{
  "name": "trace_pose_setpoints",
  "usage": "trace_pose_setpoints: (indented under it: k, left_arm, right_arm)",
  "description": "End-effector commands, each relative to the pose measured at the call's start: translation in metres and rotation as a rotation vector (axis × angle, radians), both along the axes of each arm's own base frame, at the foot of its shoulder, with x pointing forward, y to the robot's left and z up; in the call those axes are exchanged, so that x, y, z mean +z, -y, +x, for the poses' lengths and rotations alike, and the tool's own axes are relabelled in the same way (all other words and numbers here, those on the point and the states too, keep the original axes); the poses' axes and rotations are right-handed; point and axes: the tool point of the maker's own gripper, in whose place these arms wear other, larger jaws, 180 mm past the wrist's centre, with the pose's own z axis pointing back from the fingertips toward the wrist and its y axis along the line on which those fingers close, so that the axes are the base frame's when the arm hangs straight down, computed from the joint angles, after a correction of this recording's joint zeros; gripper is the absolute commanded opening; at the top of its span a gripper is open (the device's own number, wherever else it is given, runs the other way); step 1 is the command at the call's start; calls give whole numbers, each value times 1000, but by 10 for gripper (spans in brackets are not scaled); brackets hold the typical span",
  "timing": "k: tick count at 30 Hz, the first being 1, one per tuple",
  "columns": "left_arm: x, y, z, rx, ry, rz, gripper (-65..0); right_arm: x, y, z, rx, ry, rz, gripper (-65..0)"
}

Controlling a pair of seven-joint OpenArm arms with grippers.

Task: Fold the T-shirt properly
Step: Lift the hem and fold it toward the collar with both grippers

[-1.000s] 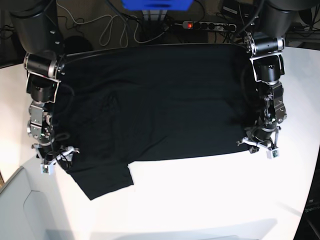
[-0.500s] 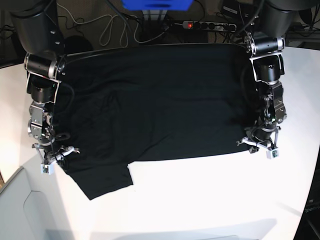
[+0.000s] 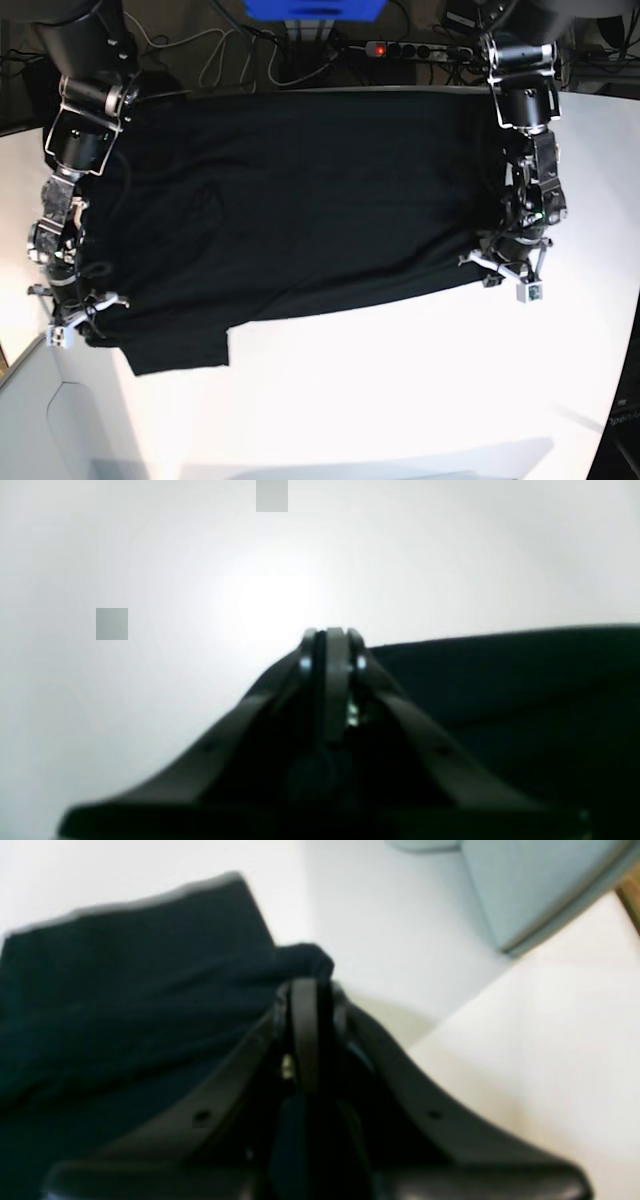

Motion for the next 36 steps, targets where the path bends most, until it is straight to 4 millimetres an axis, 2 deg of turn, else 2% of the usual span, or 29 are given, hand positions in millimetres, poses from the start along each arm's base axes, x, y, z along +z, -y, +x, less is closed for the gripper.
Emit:
trace_pose_setpoints:
  k: [1, 3, 9, 12, 17, 22, 29, 33, 36]
  left_arm:
    - [26, -8, 12, 5, 79, 24, -650]
    - [29, 2, 3, -9, 95, 13, -650]
    - [42, -10, -27, 45, 139, -40, -650]
    - [43, -2, -38, 32, 117, -82, -650]
    - [51, -11, -59, 79, 129, -138, -650]
    - [55, -28, -79, 124, 108, -129, -650]
    - [45, -37, -102, 184, 85, -145, -650]
    - [37, -34, -114, 179, 54, -142, -650]
    - [33, -34, -117, 182, 41, -145, -650]
  right_arm:
    - [28, 11, 5, -20, 75, -30, -650]
    - [28, 13, -8, -22, 64, -55, -650]
    - [18, 5, -38, -3, 44, -92, -650]
    - [23, 1, -55, 11, 54, -127, -650]
    - [28, -9, -82, 28, 81, -108, -650]
    - [16, 5, -104, -18, 50, -89, -650]
    - [11, 12, -114, -24, 30, -91, -650]
    - [7, 4, -116, 30, 15, -82, -649]
    - [-3, 1, -120, 48, -49, -75, -648]
